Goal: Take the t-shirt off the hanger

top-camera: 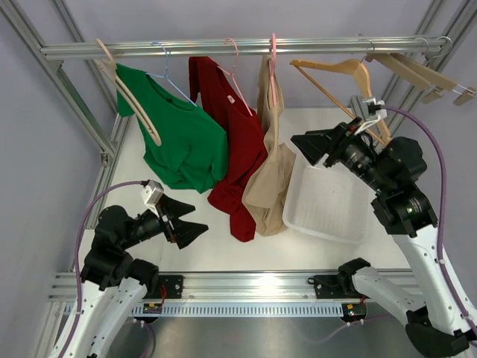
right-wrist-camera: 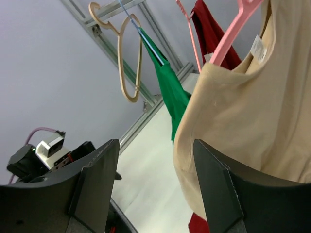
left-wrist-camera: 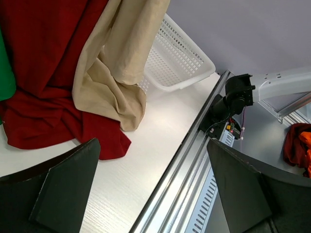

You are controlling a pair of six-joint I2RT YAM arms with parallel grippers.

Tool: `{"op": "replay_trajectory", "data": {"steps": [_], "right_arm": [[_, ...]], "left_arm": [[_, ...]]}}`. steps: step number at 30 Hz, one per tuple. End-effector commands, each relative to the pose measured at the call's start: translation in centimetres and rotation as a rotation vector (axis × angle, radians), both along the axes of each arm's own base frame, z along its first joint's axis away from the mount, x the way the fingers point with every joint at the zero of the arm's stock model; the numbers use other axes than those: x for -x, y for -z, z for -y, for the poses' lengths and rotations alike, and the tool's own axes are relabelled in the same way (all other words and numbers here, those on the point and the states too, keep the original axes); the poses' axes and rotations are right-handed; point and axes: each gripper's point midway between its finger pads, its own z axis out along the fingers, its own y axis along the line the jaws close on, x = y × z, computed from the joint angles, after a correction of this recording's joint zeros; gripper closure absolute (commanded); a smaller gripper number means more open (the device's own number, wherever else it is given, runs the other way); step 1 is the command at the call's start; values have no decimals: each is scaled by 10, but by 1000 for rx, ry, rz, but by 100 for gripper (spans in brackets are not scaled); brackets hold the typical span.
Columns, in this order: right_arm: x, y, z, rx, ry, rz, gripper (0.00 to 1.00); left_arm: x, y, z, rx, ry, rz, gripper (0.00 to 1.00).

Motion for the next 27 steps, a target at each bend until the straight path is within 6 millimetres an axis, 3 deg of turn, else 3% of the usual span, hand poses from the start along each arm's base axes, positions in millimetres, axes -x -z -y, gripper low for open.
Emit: {"op": "replay_trajectory", "data": {"steps": [1, 2, 3, 7, 8, 9, 10, 11, 13, 14, 16, 17, 19, 27], "right_arm": [[-25, -10, 6, 106, 141, 38, 29], [-32, -13, 10, 132, 183, 54, 30], [-33, -30, 13, 129, 204, 82, 33], [-66, -32, 5, 237, 265, 55, 41], [-68, -46, 5, 254, 290, 90, 41], [-83, -37, -3, 289, 301, 69, 42], [-87, -37, -6, 310, 309, 70, 46], [-88, -50, -9, 328, 325, 110, 51], [-105, -41, -21, 388, 333, 90, 65], [-108, -55, -21, 396, 355, 119, 66], [-126, -35, -36, 477, 352, 73, 67], [-130, -43, -34, 485, 391, 83, 67], [-139, -30, -46, 538, 405, 74, 66], [-162, -15, -51, 602, 469, 35, 47]], "left_arm": [[5, -20, -1, 17, 7, 72, 1], [4, -20, -1, 17, 7, 71, 1], [4, -19, -1, 17, 10, 68, 1], [4, -19, -1, 19, 6, 64, 1], [5, -19, -2, 20, 3, 70, 1], [5, -19, -2, 20, 2, 68, 1], [4, -18, -2, 19, 0, 67, 1], [3, -17, -2, 17, -3, 63, 1], [3, -17, -1, 17, 2, 58, 1], [3, -17, -1, 17, 2, 58, 1], [3, -16, -1, 17, 2, 57, 1], [3, -17, -1, 18, -1, 61, 1], [2, -17, -2, 19, -11, 62, 1], [3, -16, -2, 20, -8, 58, 1]]}}
